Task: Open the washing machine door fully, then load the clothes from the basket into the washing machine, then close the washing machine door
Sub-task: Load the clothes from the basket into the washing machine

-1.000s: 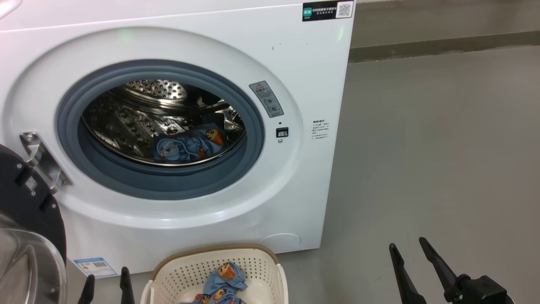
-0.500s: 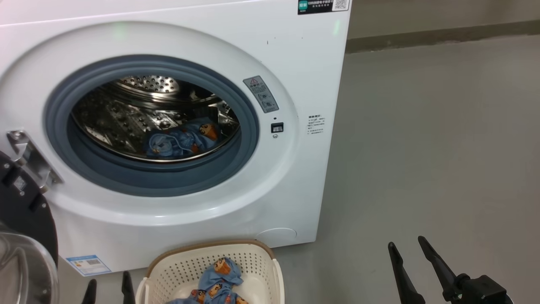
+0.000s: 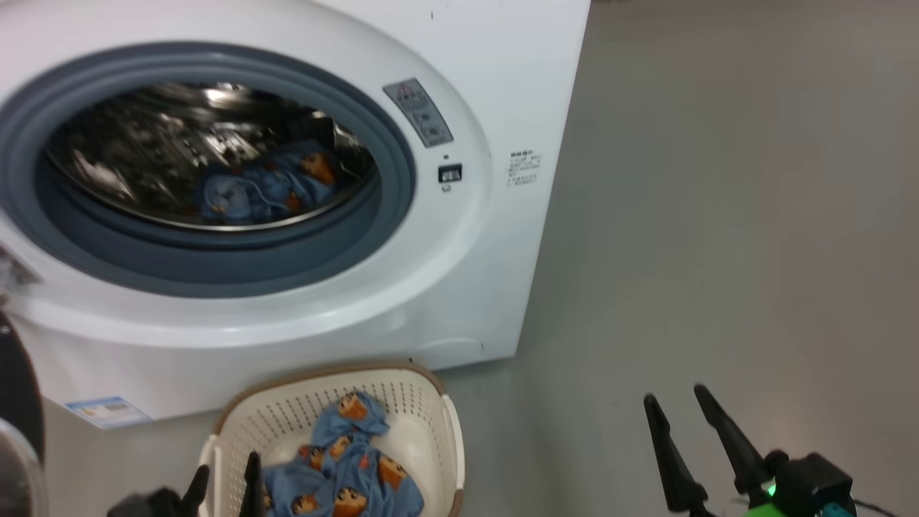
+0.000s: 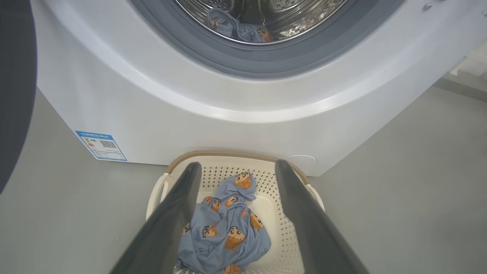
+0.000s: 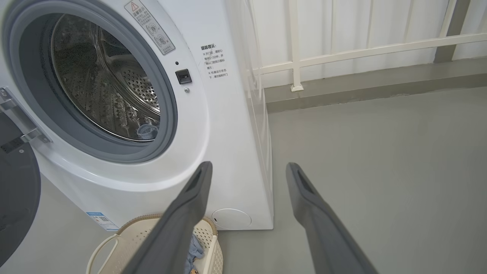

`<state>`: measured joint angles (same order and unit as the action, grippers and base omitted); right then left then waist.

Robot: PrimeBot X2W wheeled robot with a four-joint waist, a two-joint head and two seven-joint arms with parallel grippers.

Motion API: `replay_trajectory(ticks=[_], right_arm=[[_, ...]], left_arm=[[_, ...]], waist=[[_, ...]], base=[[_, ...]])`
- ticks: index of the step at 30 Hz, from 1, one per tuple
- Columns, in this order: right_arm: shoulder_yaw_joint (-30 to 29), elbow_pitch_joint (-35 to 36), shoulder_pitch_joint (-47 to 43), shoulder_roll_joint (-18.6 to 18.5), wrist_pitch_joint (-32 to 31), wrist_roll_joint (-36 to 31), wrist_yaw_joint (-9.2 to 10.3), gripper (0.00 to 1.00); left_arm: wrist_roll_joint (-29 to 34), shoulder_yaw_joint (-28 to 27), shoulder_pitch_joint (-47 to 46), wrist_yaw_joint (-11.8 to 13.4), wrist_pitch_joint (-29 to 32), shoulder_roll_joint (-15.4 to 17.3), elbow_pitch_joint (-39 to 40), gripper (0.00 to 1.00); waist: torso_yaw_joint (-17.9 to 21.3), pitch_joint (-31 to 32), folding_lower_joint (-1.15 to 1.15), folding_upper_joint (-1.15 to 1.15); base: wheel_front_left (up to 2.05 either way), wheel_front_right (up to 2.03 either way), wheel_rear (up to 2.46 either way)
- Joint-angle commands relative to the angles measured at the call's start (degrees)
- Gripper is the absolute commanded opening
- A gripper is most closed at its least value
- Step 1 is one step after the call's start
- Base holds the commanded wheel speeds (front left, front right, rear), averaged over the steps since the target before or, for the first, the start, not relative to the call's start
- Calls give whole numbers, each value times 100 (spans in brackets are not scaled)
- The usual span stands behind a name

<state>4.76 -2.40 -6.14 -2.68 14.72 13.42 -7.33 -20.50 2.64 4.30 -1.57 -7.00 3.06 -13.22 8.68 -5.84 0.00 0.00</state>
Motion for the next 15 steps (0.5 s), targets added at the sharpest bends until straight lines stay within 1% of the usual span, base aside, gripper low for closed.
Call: replay_trajectory(ticks=[1, 3, 6, 9, 15], right_arm=[[187, 183, 317, -23, 28, 105, -16, 100], [238, 193, 434, -22, 28, 195, -16, 100], [287, 222, 607, -22, 28, 300, -16, 100], [332, 248, 753, -21, 28, 374, -16, 100], [418, 283, 995, -21, 28, 456, -16, 100]], left_arm=[[-156, -172, -360, -102, 131, 116, -52, 100], [-149, -109, -589, -191, 313, 253, -278, 100], [-324, -120, -941, -289, 546, 324, -625, 100], [-516, -196, -1300, -296, 881, 376, -1084, 100], [-457, -92, -1973, -335, 1201, 623, -2083, 100]], waist=[[192, -478, 0, 0], [263, -666, 0, 0], [377, -936, 0, 0], [486, -1198, 0, 0], [731, -1682, 0, 0]], base=[[0, 0, 0], [0, 0, 0], [0, 0, 0], [0, 0, 0], [0, 0, 0]])
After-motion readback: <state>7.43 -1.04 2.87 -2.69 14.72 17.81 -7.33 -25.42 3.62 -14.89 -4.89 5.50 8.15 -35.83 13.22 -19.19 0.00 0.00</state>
